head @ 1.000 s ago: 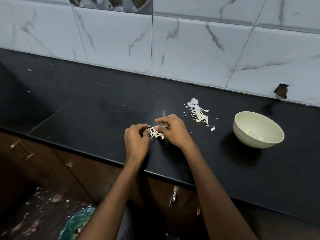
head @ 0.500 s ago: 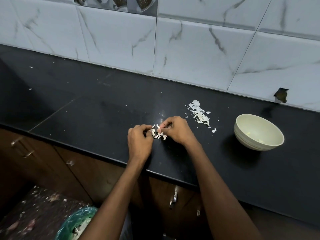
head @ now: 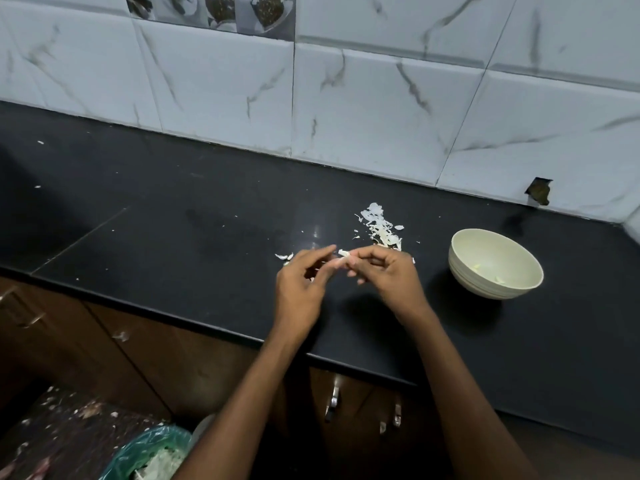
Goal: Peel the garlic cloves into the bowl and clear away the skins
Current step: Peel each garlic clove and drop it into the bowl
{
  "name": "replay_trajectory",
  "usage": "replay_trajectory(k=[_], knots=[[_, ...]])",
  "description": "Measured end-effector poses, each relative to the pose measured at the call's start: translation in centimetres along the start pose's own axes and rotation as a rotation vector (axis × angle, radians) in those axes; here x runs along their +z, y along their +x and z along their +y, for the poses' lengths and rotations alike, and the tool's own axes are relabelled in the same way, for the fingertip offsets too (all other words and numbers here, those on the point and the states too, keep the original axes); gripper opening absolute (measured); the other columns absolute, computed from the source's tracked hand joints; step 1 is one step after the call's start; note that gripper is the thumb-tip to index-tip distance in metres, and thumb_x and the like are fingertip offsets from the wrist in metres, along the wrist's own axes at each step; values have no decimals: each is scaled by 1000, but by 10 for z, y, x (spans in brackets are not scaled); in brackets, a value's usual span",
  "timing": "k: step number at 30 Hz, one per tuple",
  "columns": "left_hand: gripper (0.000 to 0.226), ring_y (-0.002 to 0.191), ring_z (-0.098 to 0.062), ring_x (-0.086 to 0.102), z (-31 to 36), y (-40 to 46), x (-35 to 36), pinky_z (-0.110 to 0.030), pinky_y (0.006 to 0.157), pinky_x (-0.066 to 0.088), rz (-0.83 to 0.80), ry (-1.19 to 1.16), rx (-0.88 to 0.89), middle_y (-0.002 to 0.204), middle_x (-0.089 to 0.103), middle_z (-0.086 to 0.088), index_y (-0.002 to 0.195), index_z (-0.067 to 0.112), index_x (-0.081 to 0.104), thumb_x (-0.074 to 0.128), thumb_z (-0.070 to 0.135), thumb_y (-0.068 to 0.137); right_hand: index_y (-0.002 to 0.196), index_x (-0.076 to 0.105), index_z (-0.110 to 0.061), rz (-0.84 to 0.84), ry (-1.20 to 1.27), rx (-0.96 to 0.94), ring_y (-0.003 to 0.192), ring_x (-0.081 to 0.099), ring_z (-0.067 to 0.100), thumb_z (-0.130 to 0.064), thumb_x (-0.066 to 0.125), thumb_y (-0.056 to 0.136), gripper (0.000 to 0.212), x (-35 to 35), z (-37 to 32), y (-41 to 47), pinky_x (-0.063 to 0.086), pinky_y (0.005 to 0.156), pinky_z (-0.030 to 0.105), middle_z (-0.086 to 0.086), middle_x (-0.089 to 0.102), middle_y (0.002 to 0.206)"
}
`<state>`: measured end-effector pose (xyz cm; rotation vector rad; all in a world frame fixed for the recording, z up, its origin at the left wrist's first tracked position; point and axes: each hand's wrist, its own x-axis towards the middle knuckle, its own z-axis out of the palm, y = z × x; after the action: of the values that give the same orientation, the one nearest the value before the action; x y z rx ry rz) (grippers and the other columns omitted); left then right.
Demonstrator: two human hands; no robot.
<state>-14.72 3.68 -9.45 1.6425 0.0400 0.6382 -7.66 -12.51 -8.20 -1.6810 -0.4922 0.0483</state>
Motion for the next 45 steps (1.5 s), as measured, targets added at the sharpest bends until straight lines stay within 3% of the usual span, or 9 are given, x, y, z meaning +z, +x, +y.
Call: replay_trajectory(k=[6,14,19,23,25,27,32,39,45], knots=[[10,64,-9,65,0,2,57,-21,62,54,-113,-214,-189,74,74,-6,93,-7,72,73,3,94,101,80,-5,127,70,1,83,70,12,-10,77,93,10,-39,10,-33,55,71,26,9,80,92],[20,72,-19,65,-4,-7,86,-25,68,54,-145,-516,-385,79,70,-14,109,-12,69,65,4,99,96,76,-7,254,320,11,75,67,21,-6,76,92,4,-35,10,-29,60,71,30,12,75,84],[15,83,-18,68,-12,-8,82,-34,79,56,21,-475,-336,88,75,-11,105,-2,76,69,8,97,102,68,0,281,303,38,88,77,30,-6,73,96,10,-33,14,-31,65,73,40,19,77,95],[10,79,-13,70,-4,-9,79,-26,70,56,31,-415,-282,87,78,-8,100,2,79,75,9,93,98,73,4,316,136,-6,69,76,23,-1,79,89,11,-33,18,-34,61,66,28,15,78,81],[10,78,-12,70,-3,-10,80,-23,69,55,-8,-375,-259,88,78,-9,97,2,80,77,9,92,100,78,0,335,61,-25,74,77,21,-4,80,89,12,-33,21,-35,63,71,31,9,79,82],[8,83,-15,71,-6,-10,80,-28,72,56,-27,-315,-243,93,78,-11,96,5,81,78,10,91,102,80,-5,353,-10,-42,81,79,20,-9,83,88,15,-33,23,-35,64,78,37,4,80,85],[6,88,-19,72,-12,-8,80,-46,87,58,-52,-236,-235,95,78,-8,94,9,82,78,9,91,103,81,-9,389,-44,-54,86,78,15,-4,84,84,19,-32,23,-35,61,83,27,1,81,93],[9,87,-20,71,-8,-8,78,-31,75,57,-54,-310,-290,99,77,-18,98,1,81,76,1,89,105,80,-3,380,16,-22,88,79,20,-2,84,84,21,-33,21,-35,63,84,30,5,81,93],[11,73,-12,70,1,-10,78,-22,71,56,-8,-332,-328,83,78,-11,86,2,81,75,-7,86,104,82,-5,347,-20,-2,91,79,19,-2,83,85,19,-32,23,-35,63,87,37,3,81,94]])
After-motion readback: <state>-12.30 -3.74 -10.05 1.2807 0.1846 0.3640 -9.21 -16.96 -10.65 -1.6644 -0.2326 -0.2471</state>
